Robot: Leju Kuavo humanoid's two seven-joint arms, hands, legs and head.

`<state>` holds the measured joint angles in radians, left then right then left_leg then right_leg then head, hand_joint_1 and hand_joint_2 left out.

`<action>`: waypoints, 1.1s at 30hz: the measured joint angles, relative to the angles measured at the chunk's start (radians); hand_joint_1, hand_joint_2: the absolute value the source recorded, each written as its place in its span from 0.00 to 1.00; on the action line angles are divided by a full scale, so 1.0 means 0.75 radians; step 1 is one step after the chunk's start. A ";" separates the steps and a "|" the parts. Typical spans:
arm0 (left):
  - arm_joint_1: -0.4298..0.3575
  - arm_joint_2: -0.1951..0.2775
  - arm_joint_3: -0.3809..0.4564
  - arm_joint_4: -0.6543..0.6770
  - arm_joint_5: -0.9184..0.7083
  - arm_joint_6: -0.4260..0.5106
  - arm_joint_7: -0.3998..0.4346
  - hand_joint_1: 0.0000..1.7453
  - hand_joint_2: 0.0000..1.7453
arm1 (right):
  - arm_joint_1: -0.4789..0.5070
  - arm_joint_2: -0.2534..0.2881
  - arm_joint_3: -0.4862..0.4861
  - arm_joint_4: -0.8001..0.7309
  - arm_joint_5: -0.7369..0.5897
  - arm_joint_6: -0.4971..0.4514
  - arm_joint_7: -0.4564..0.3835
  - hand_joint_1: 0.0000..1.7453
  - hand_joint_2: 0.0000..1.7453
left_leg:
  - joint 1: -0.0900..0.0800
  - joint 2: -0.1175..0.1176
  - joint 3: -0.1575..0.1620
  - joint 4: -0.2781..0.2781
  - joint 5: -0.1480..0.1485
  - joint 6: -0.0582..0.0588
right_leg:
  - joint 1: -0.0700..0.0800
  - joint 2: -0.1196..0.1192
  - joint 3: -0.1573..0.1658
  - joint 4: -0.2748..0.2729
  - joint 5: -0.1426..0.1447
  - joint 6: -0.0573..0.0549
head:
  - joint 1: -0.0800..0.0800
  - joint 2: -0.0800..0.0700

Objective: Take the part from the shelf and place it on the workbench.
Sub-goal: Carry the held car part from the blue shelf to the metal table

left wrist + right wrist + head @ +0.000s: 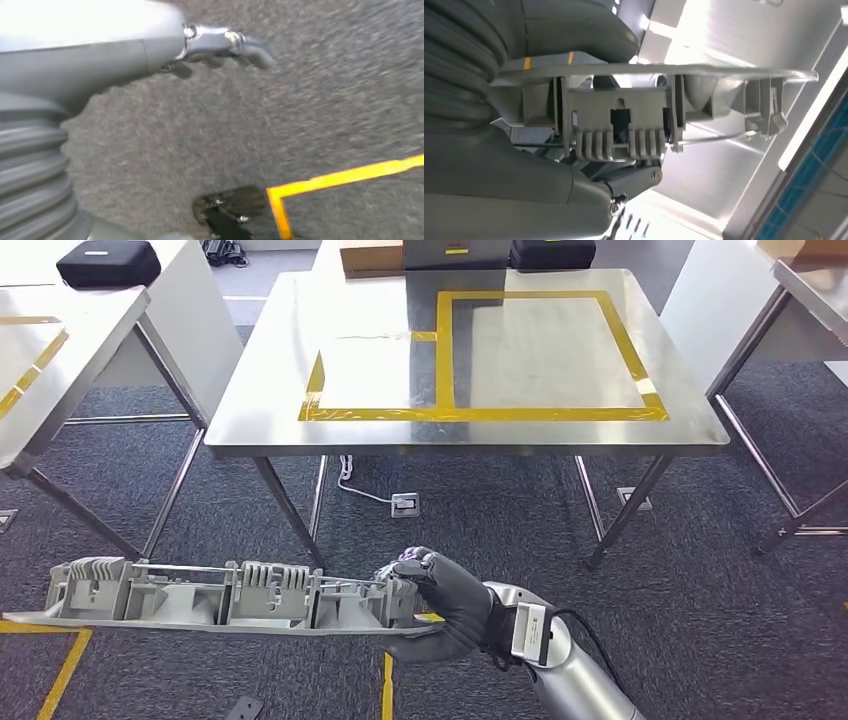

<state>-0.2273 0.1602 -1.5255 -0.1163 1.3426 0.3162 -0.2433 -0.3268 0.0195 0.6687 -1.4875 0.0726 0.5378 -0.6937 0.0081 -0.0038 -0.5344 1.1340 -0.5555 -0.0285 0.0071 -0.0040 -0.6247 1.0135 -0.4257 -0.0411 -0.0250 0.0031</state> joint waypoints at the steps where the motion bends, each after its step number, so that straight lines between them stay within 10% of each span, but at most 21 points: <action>1: 0.001 -0.001 0.000 0.000 0.001 0.000 0.000 0.00 1.00 | 0.000 -0.001 0.001 0.000 0.002 -0.009 0.000 1.00 1.00 | 0.000 0.000 -0.052 0.080 -0.025 -0.004 | 0.001 -0.002 0.015 0.000 -0.014 -0.004 | -0.004 0.000; 5: 0.015 -0.001 -0.001 0.000 0.005 -0.002 0.002 0.00 1.00 | 0.011 -0.003 0.006 0.000 0.010 -0.051 0.000 1.00 1.00 | 0.001 0.000 -0.191 0.165 -0.089 -0.011 | 0.005 -0.001 0.088 0.000 -0.079 -0.005 | -0.012 0.000; 9: 0.026 0.000 0.000 0.000 0.009 -0.003 0.002 0.00 1.00 | 0.014 -0.006 0.010 -0.003 0.026 -0.096 0.000 1.00 1.00 | -0.005 0.009 -0.155 -0.115 0.161 0.009 | 0.008 0.000 0.156 0.000 -0.145 0.011 | -0.017 0.000; 12: 0.029 -0.001 -0.001 0.000 0.012 -0.004 0.000 0.00 1.00 | 0.015 -0.013 0.009 -0.022 0.045 -0.131 0.001 1.00 1.00 | -0.009 0.005 -0.142 -0.152 0.185 0.036 | 0.011 0.002 0.163 0.012 -0.154 0.034 | -0.016 0.000; 15: 0.028 -0.001 -0.001 0.000 0.012 -0.004 -0.001 0.00 1.00 | 0.008 -0.024 0.005 -0.056 0.060 -0.167 0.001 1.00 1.00 | 0.002 -0.001 -0.104 -0.168 0.165 0.059 | 0.007 0.004 0.072 0.171 -0.145 0.059 | -0.010 0.000; 19: 0.032 -0.002 -0.002 0.000 0.011 -0.004 -0.001 0.00 1.00 | -0.004 -0.048 -0.009 -0.098 0.078 -0.203 -0.001 1.00 1.00 | 0.004 -0.007 -0.052 -0.170 0.117 0.063 | -0.011 0.004 -0.123 0.390 -0.254 0.085 | -0.002 0.000; 25: 0.036 -0.010 -0.001 0.000 0.017 -0.001 -0.001 0.00 1.00 | -0.026 -0.068 -0.048 -0.144 0.112 -0.224 -0.002 1.00 1.00 | 0.005 -0.017 0.041 -0.169 0.028 0.028 | -0.010 0.003 -0.066 0.017 0.027 0.066 | 0.008 0.000; 29: 0.037 -0.012 -0.001 0.000 0.019 0.001 -0.001 0.00 1.00 | -0.037 -0.073 -0.075 -0.174 0.129 -0.231 0.000 1.00 1.00 | 0.006 -0.014 0.059 -0.130 0.014 -0.002 | -0.011 0.005 -0.023 -0.003 0.012 0.028 | 0.004 0.000; 33: 0.043 -0.015 0.000 0.000 0.021 0.001 -0.001 0.00 1.00 | -0.034 -0.076 -0.090 -0.199 0.140 -0.242 -0.001 1.00 1.00 | 0.008 -0.007 -0.130 0.169 -0.084 -0.013 | -0.006 0.007 0.032 -0.005 -0.031 0.008 | -0.007 0.000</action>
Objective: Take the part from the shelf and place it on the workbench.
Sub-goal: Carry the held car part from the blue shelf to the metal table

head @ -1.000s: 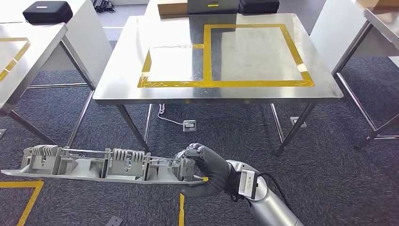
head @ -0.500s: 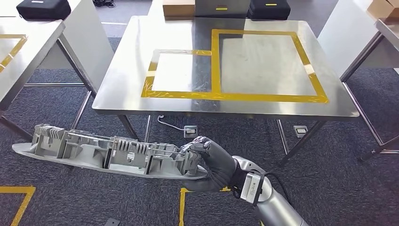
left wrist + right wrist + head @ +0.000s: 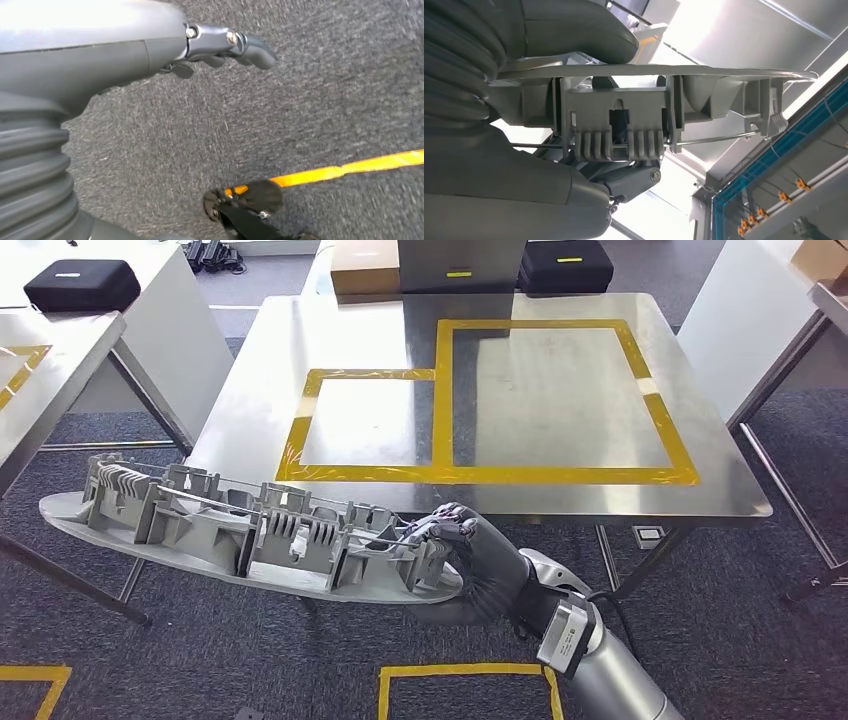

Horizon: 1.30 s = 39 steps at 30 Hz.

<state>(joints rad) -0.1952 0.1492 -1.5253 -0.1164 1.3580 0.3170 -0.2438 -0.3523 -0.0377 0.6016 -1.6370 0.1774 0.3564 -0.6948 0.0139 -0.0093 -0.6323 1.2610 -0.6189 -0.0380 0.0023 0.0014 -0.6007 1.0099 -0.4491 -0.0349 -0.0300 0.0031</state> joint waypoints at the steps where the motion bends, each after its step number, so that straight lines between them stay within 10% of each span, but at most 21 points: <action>1: 0.004 0.000 0.000 0.000 0.001 0.000 0.000 0.00 1.00 | 0.003 -0.002 -0.004 -0.005 0.002 -0.002 0.000 1.00 1.00 | 0.000 0.000 -0.040 0.035 -0.029 0.001 | 0.002 0.001 0.015 0.000 -0.014 -0.001 | -0.001 0.000; 3: 0.008 0.000 -0.001 0.000 0.004 0.000 0.000 0.00 1.00 | 0.008 -0.008 -0.009 -0.014 0.006 -0.004 0.001 1.00 1.00 | -0.001 0.000 -0.061 -0.022 0.000 0.008 | 0.005 0.003 0.053 0.000 -0.043 0.000 | -0.004 0.000; 6: 0.014 0.002 0.000 0.001 0.007 0.000 -0.004 0.00 1.00 | 0.009 -0.012 -0.012 -0.025 0.012 -0.008 0.000 1.00 1.00 | -0.010 0.006 -0.019 -0.260 0.206 0.030 | 0.009 0.004 0.102 0.003 -0.088 0.008 | -0.007 0.000; 8: 0.019 0.003 0.000 0.001 0.012 0.000 -0.010 0.00 1.00 | 0.009 -0.014 -0.013 -0.030 0.015 -0.012 0.000 1.00 1.00 | -0.018 0.008 -0.008 -0.318 0.259 0.046 | 0.012 0.007 0.115 0.006 -0.107 0.022 | -0.008 0.000; 12: 0.021 0.002 -0.001 0.002 0.019 0.001 -0.019 0.00 1.00 | 0.008 -0.018 -0.015 -0.041 0.023 -0.026 0.002 1.00 1.00 | -0.010 0.002 0.028 -0.329 0.244 0.077 | 0.010 0.005 0.075 0.103 -0.121 0.048 | -0.001 0.000; 17: 0.027 0.002 -0.001 0.002 0.030 0.006 -0.025 0.00 1.00 | 0.014 -0.019 -0.015 -0.046 0.028 -0.035 0.001 1.00 1.00 | -0.007 -0.001 0.081 -0.330 0.192 0.085 | -0.007 0.004 -0.156 0.389 -0.219 0.078 | 0.012 0.000; 22: 0.029 -0.001 -0.001 0.002 0.042 0.009 -0.027 0.00 1.00 | 0.014 -0.019 -0.015 -0.047 0.027 -0.033 0.000 1.00 1.00 | -0.008 -0.009 0.153 -0.329 0.127 0.058 | -0.006 0.002 -0.076 0.045 0.023 0.061 | 0.019 0.000; 27: 0.032 0.000 0.000 0.002 0.054 0.012 -0.030 0.00 1.00 | 0.009 -0.017 -0.015 -0.048 0.025 -0.032 0.002 1.00 1.00 | -0.007 -0.006 0.154 -0.267 0.103 0.019 | -0.007 0.003 -0.024 0.011 0.007 0.015 | 0.014 0.000; 32: 0.045 0.001 0.000 0.002 0.062 0.016 -0.028 0.00 1.00 | 0.005 -0.015 -0.014 -0.047 0.027 -0.033 0.002 1.00 1.00 | -0.005 -0.001 -0.072 0.047 -0.007 0.002 | -0.005 0.004 0.033 0.009 -0.039 -0.001 | -0.001 0.000; 37: 0.054 0.007 0.001 0.004 0.075 0.026 -0.021 0.00 1.00 | -0.001 -0.011 -0.012 -0.043 0.027 -0.033 0.002 1.00 1.00 | -0.011 0.005 -0.026 -0.281 0.251 0.028 | 0.000 0.006 0.095 0.013 -0.096 0.013 | -0.009 0.000; 39: 0.056 0.008 0.001 0.005 0.077 0.027 -0.019 0.00 1.00 | -0.004 -0.008 -0.012 -0.039 0.027 -0.033 0.002 1.00 1.00 | -0.017 0.005 -0.023 -0.310 0.264 0.044 | 0.003 0.007 0.095 0.015 -0.108 0.027 | -0.010 0.000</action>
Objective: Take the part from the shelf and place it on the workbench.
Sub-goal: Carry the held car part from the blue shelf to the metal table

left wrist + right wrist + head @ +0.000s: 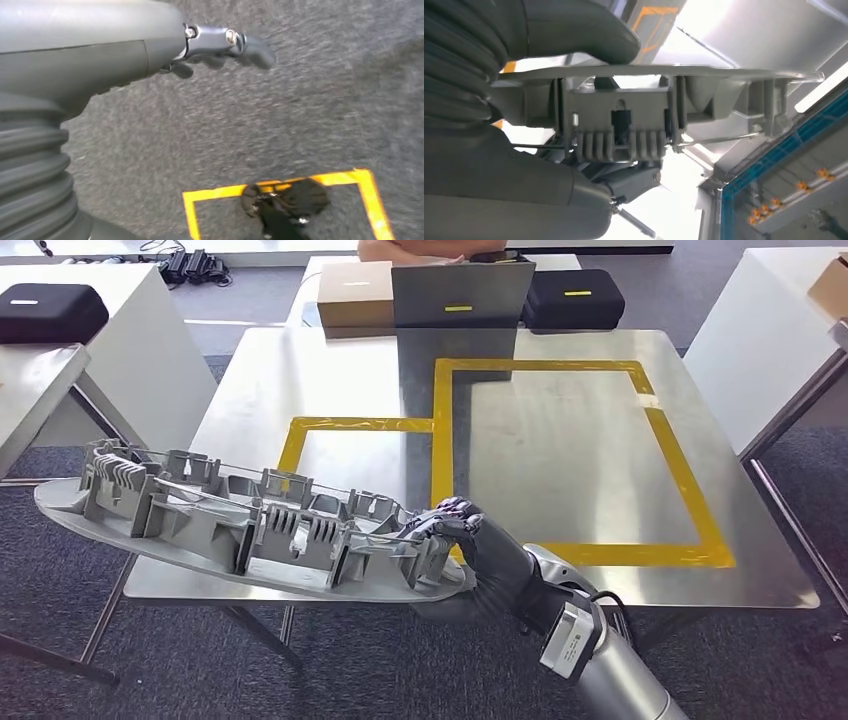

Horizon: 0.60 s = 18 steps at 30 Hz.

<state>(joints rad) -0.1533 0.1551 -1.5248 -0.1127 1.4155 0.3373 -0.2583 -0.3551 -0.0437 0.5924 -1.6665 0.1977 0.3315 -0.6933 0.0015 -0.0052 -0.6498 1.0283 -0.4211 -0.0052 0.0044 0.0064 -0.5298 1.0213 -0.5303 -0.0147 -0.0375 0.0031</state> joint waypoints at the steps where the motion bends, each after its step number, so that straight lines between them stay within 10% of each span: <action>1: 0.001 0.000 0.000 0.000 0.001 0.001 0.001 0.00 1.00 | -0.001 0.001 0.000 0.002 0.000 0.000 0.000 1.00 1.00 | 0.002 -0.001 0.003 -0.001 0.004 0.008 | 0.001 0.000 0.000 -0.001 -0.006 0.008 | 0.000 0.000; 4: 0.001 -0.001 -0.001 0.001 0.007 0.001 0.002 0.00 1.00 | -0.011 0.001 0.000 0.007 0.000 0.000 0.001 1.00 1.00 | 0.011 -0.003 0.017 -0.012 0.002 0.029 | 0.000 -0.002 -0.030 0.078 -0.059 0.030 | 0.007 0.000; 8: 0.004 0.000 -0.001 0.002 0.013 0.003 0.001 0.00 1.00 | -0.020 0.001 0.000 0.024 -0.002 -0.003 -0.001 1.00 1.00 | 0.013 -0.002 0.025 -0.013 -0.012 0.041 | -0.012 -0.003 -0.215 0.381 -0.158 0.046 | 0.019 0.000; 13: 0.012 -0.001 -0.001 0.002 0.019 0.003 -0.010 0.00 1.00 | -0.026 0.002 0.004 0.039 0.011 -0.022 0.001 1.00 1.00 | 0.011 -0.012 0.041 0.000 -0.032 0.019 | -0.017 -0.004 -0.103 0.057 0.055 0.038 | 0.026 0.000; 18: 0.019 0.004 0.000 0.002 0.026 0.007 -0.014 0.00 1.00 | -0.031 0.005 0.008 0.049 0.040 -0.092 0.001 1.00 1.00 | 0.008 -0.011 0.044 -0.002 -0.036 0.012 | -0.013 -0.001 -0.087 0.010 0.066 0.027 | 0.022 0.000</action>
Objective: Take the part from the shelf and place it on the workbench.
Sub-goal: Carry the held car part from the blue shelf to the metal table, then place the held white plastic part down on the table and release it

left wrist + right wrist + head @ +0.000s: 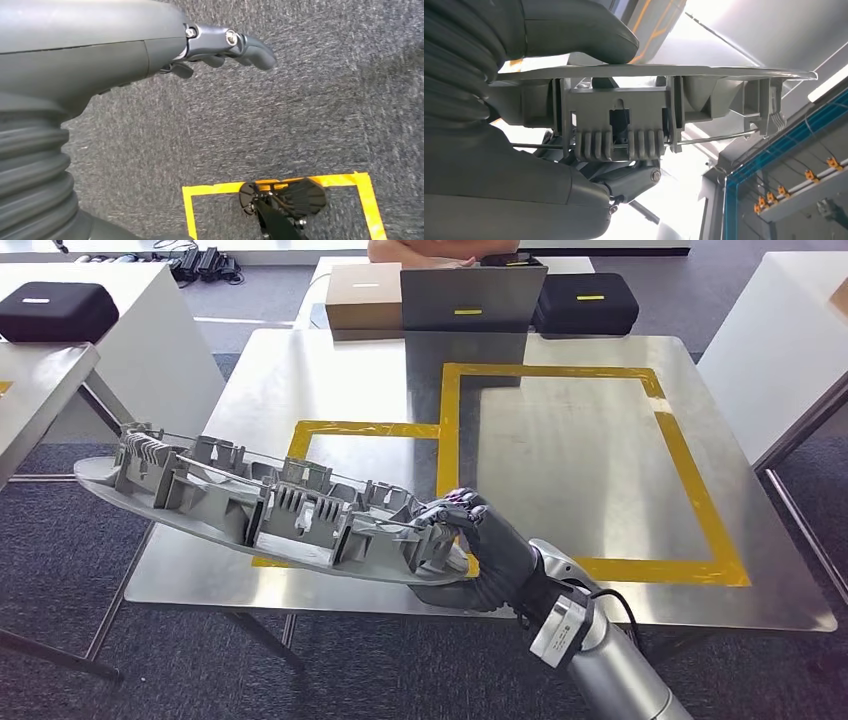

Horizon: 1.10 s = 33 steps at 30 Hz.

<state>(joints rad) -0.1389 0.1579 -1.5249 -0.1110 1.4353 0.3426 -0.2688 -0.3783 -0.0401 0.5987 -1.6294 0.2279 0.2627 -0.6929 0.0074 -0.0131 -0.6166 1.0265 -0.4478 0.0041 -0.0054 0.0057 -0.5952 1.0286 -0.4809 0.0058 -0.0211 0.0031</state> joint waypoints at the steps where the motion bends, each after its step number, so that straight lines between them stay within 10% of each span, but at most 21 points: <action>1: 0.000 0.000 0.000 0.000 0.001 0.001 0.000 0.00 1.00 | 0.000 0.000 0.001 0.000 0.010 -0.021 0.000 1.00 1.00 | 0.000 0.000 0.002 -0.004 0.003 -0.005 | 0.001 0.000 0.000 0.000 0.000 -0.003 | -0.001 0.000; 16: 0.013 0.002 0.000 0.000 0.055 -0.020 -0.030 0.00 1.00 | 0.037 -0.004 -0.034 0.193 0.730 -0.694 0.184 1.00 1.00 | 0.000 0.000 0.007 -0.014 0.007 -0.022 | 0.001 -0.001 0.002 -0.001 0.000 -0.013 | -0.001 0.000; 33: 0.020 0.000 -0.002 0.000 -0.060 -0.011 -0.080 0.00 1.00 | -0.131 -0.052 -0.353 1.111 0.962 -1.208 0.459 1.00 1.00 | -0.002 -0.004 0.008 -0.011 0.008 -0.019 | -0.002 -0.002 0.007 -0.004 0.002 -0.008 | -0.001 0.000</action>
<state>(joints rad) -0.1238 0.1576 -1.5263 -0.1110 1.3900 0.3346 -0.3292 -0.4770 -0.0789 0.3341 -0.7960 0.9496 -0.6433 -0.3490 0.0057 -0.0160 -0.6105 1.0183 -0.4422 -0.0101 -0.0068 0.0039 -0.5899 1.0254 -0.4791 0.0000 -0.0217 0.0031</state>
